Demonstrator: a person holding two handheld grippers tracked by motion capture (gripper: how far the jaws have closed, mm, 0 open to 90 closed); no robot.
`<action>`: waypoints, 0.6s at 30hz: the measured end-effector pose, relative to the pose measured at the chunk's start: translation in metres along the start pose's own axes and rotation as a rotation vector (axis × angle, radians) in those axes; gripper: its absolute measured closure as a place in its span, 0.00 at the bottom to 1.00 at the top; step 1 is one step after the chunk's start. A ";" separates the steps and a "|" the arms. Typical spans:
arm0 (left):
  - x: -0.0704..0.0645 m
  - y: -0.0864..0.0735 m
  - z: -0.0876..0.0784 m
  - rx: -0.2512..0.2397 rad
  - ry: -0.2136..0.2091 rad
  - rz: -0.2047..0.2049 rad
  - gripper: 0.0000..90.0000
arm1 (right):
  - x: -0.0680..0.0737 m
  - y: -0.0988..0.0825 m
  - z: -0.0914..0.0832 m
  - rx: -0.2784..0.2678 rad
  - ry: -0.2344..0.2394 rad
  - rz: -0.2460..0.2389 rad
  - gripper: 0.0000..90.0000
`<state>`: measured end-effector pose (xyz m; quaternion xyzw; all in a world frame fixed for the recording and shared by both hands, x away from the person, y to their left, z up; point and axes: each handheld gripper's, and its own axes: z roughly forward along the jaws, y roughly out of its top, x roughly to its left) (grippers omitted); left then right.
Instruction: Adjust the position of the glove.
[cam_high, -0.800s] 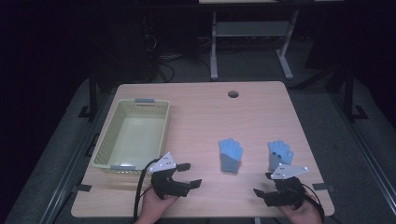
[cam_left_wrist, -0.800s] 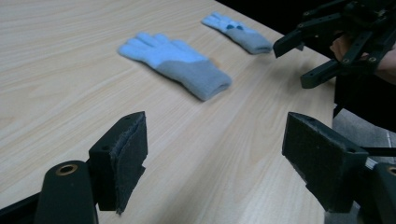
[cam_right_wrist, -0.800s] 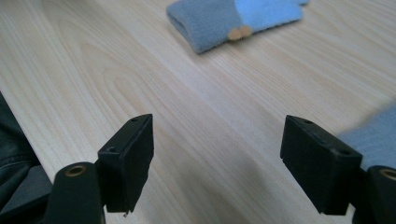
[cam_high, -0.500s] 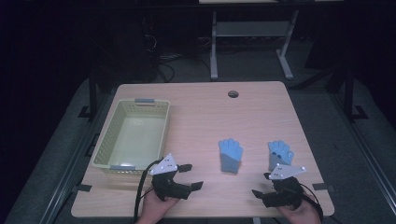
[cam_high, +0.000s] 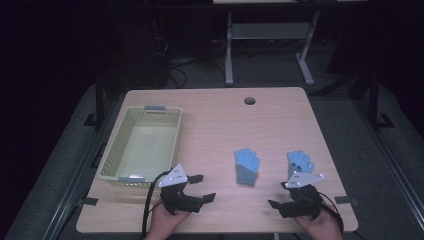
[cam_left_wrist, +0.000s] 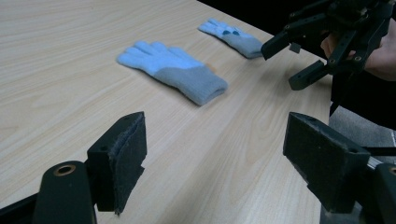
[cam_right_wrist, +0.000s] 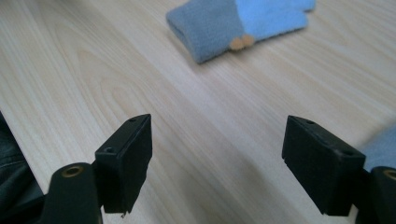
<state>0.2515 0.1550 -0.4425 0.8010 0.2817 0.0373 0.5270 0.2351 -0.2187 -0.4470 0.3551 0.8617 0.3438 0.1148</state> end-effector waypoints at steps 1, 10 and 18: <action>0.000 0.000 0.000 -0.001 0.000 0.000 0.24 | 0.000 0.000 0.000 0.000 0.000 0.000 0.27; 0.001 0.000 -0.001 -0.005 0.007 -0.010 0.24 | -0.005 0.009 0.000 0.023 -0.001 0.000 0.26; 0.003 0.000 -0.002 -0.013 0.011 -0.018 0.24 | -0.019 0.017 -0.006 0.034 -0.007 0.009 0.27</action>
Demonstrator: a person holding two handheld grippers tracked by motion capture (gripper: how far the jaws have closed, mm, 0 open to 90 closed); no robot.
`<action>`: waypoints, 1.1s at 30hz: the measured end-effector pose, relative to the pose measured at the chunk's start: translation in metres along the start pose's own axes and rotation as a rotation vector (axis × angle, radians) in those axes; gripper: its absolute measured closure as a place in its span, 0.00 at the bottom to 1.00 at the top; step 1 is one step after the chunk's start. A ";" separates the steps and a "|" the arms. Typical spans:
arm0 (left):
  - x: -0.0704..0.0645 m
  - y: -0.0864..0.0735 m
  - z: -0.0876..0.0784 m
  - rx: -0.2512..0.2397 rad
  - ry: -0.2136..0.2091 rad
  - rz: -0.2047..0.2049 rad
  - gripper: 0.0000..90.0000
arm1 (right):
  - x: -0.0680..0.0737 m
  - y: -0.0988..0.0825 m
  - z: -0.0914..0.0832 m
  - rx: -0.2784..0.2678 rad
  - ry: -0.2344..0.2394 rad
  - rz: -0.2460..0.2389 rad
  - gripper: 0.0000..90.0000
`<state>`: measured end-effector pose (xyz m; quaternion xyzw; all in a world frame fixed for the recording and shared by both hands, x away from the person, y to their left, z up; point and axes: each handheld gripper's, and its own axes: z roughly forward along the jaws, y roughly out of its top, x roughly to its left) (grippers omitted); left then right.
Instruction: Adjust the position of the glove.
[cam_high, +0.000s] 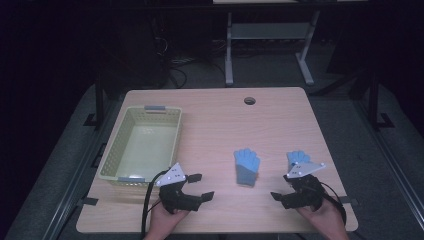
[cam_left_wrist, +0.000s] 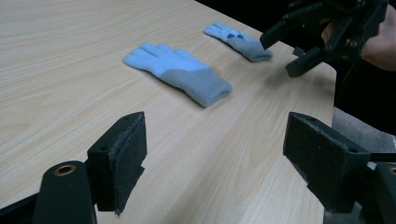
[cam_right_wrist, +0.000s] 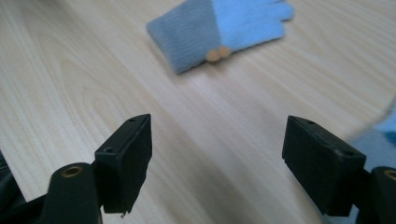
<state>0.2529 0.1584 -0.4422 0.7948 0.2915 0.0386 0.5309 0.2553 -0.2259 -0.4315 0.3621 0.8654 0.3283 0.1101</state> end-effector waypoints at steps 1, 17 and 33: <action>0.000 0.000 0.000 0.003 0.000 0.000 0.24 | 0.000 0.000 0.000 0.000 0.000 0.000 0.27; 0.000 -0.001 0.002 0.007 0.000 0.005 0.24 | -0.037 0.027 -0.018 0.038 -0.006 0.052 0.31; -0.003 -0.001 0.003 -0.002 -0.002 0.009 0.24 | -0.081 0.027 -0.016 0.109 -0.055 0.130 0.40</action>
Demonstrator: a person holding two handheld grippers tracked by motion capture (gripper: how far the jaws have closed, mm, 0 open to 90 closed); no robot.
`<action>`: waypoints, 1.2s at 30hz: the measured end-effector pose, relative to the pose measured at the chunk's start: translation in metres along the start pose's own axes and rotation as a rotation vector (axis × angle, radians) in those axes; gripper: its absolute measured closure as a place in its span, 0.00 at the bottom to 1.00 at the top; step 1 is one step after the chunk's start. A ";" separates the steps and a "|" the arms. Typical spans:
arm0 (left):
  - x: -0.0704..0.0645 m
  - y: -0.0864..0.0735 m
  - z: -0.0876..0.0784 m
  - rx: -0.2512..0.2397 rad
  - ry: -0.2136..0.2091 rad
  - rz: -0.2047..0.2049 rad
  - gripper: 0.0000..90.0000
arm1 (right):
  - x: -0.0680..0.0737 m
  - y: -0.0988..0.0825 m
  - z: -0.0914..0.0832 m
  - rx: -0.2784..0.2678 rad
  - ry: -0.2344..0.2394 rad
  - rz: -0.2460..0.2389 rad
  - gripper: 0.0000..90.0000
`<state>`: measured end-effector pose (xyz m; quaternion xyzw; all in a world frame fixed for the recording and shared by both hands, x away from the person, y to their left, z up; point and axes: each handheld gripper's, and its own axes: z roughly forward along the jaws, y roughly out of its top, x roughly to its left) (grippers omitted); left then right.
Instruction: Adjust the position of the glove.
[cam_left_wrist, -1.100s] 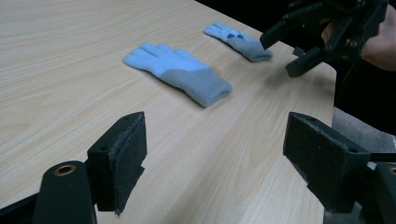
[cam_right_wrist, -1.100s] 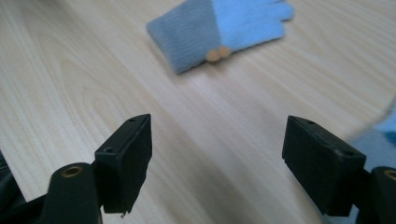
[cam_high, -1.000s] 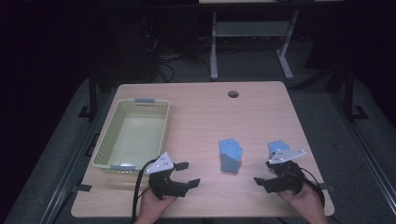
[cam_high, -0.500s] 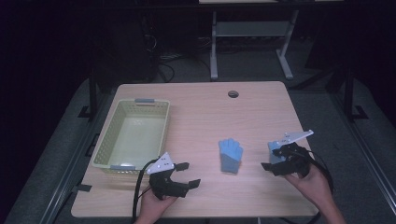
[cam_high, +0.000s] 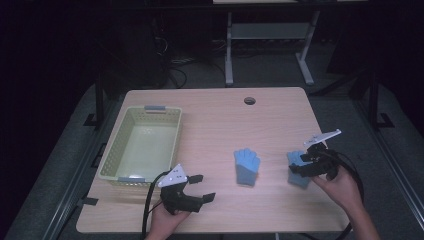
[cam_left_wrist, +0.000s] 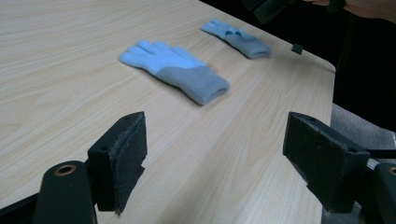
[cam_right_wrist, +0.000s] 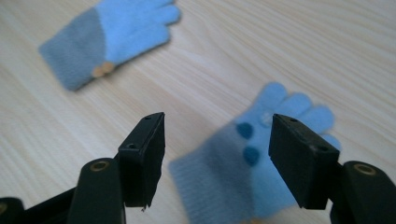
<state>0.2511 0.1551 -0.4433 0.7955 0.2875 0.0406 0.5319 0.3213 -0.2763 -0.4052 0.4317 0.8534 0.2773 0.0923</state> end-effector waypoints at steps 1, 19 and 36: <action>0.000 0.000 -0.001 -0.003 0.002 0.003 0.24 | -0.005 0.000 0.003 0.012 -0.003 0.015 0.43; 0.000 0.001 0.001 -0.001 -0.001 0.001 0.24 | -0.024 -0.007 0.024 0.140 -0.056 0.069 0.62; 0.002 0.001 0.001 -0.015 -0.012 -0.021 0.24 | -0.025 -0.012 0.036 0.201 -0.097 0.078 0.75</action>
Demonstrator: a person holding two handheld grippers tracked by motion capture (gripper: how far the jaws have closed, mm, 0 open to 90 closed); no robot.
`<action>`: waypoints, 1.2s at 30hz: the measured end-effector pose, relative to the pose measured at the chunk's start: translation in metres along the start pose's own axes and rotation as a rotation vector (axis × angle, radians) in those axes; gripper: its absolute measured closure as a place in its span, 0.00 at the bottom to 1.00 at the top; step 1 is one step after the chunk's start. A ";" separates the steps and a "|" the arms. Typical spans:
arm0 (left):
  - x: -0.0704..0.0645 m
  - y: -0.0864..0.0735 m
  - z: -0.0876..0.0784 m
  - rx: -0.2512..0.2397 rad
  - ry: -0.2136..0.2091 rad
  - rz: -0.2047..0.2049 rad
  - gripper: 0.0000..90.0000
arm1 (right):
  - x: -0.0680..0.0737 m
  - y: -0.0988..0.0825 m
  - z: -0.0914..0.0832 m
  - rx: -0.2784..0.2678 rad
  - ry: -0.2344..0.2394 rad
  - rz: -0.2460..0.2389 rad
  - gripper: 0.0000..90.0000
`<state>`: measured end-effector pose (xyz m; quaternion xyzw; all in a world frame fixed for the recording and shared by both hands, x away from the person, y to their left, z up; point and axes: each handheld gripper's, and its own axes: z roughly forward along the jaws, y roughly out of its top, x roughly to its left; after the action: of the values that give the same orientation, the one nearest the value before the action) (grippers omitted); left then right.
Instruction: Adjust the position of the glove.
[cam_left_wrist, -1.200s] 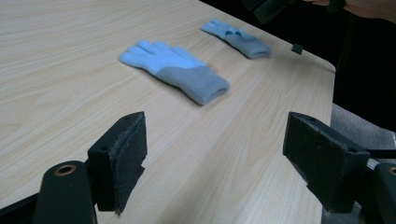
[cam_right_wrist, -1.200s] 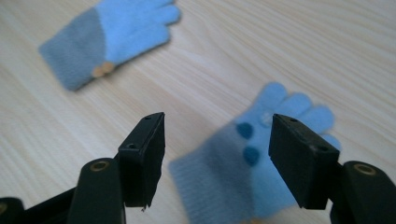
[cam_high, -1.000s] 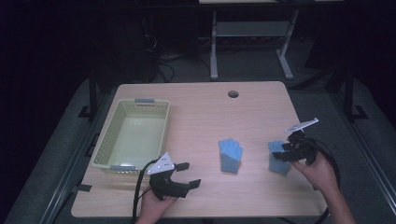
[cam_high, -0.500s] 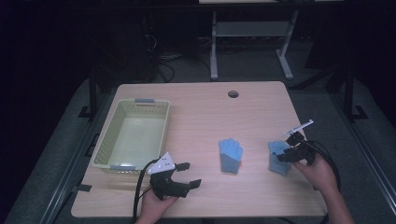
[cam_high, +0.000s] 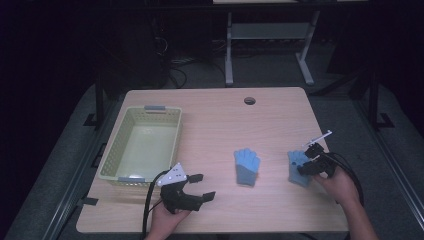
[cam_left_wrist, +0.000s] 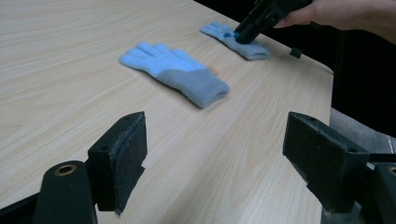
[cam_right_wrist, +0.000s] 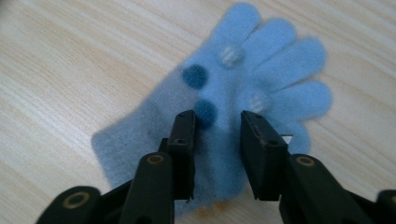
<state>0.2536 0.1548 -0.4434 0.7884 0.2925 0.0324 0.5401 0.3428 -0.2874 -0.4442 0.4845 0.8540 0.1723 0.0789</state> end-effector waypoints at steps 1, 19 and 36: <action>0.000 0.000 0.000 0.003 -0.001 0.000 0.24 | 0.000 0.000 0.000 0.001 -0.001 0.000 0.77; 0.002 -0.001 -0.001 -0.010 0.003 -0.014 0.24 | 0.020 0.008 -0.017 -0.047 0.016 -0.066 0.91; 0.002 -0.001 -0.002 -0.006 0.002 -0.013 0.24 | 0.062 0.040 -0.032 -0.103 0.045 -0.162 0.91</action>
<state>0.2543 0.1573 -0.4437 0.7847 0.2982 0.0305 0.5426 0.3332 -0.2229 -0.3976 0.4053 0.8819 0.2199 0.0981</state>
